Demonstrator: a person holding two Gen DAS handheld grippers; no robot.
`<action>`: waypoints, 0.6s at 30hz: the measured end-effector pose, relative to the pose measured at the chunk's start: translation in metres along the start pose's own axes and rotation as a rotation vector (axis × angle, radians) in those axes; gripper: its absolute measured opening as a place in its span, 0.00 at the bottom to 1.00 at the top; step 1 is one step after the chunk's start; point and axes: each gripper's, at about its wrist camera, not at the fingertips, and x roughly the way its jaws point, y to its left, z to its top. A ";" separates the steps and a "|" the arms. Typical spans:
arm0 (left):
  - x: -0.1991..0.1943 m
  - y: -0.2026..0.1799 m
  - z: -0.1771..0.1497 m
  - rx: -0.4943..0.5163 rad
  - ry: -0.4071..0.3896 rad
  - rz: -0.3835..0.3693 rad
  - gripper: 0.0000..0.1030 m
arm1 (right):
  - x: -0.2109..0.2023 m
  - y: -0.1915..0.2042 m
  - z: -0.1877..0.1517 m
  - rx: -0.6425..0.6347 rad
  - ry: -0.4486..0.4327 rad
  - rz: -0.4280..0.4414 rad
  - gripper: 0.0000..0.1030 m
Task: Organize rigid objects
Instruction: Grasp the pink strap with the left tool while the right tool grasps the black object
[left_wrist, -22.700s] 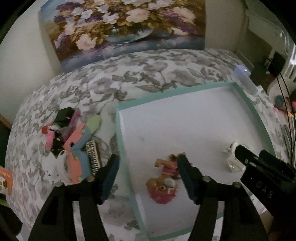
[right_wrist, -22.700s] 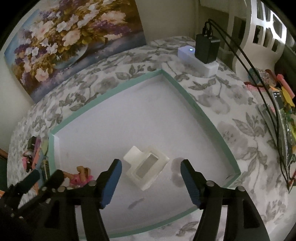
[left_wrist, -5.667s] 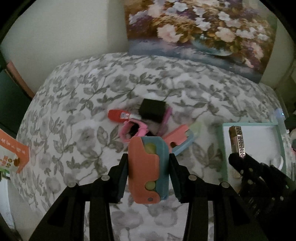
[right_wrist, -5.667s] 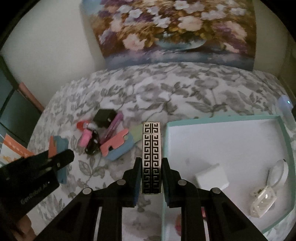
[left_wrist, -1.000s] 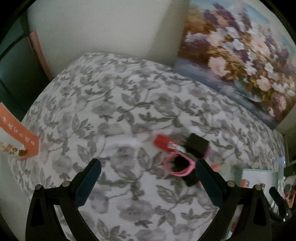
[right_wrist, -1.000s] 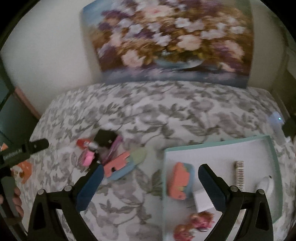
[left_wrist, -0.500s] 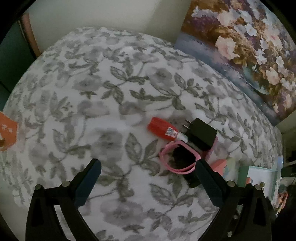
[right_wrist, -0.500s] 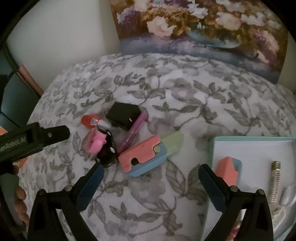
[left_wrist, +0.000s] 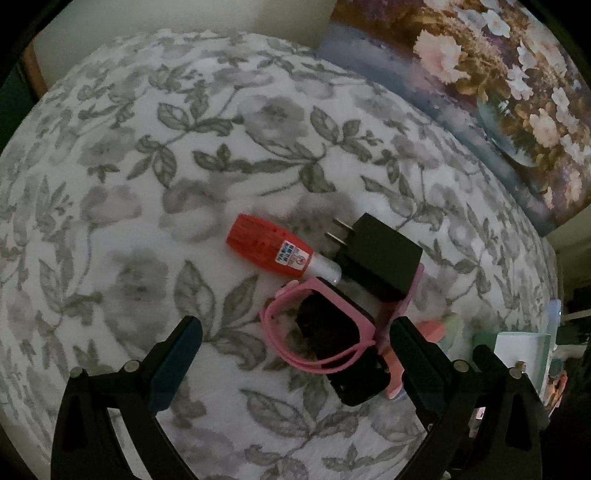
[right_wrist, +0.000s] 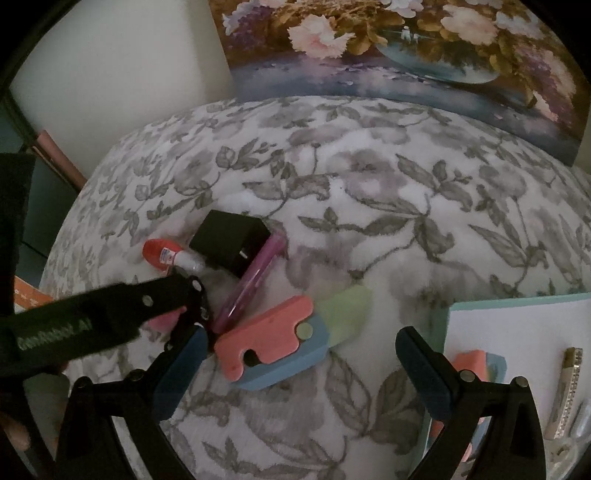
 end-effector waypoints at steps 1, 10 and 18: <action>0.002 -0.001 0.000 -0.003 0.003 -0.001 0.98 | 0.001 -0.001 0.000 0.001 0.001 0.000 1.00; 0.010 -0.004 -0.001 -0.020 0.025 -0.056 0.79 | 0.007 -0.002 -0.003 0.006 0.022 0.005 1.00; 0.007 -0.002 -0.001 -0.033 0.015 -0.069 0.63 | 0.006 -0.003 -0.004 0.011 0.021 0.009 1.00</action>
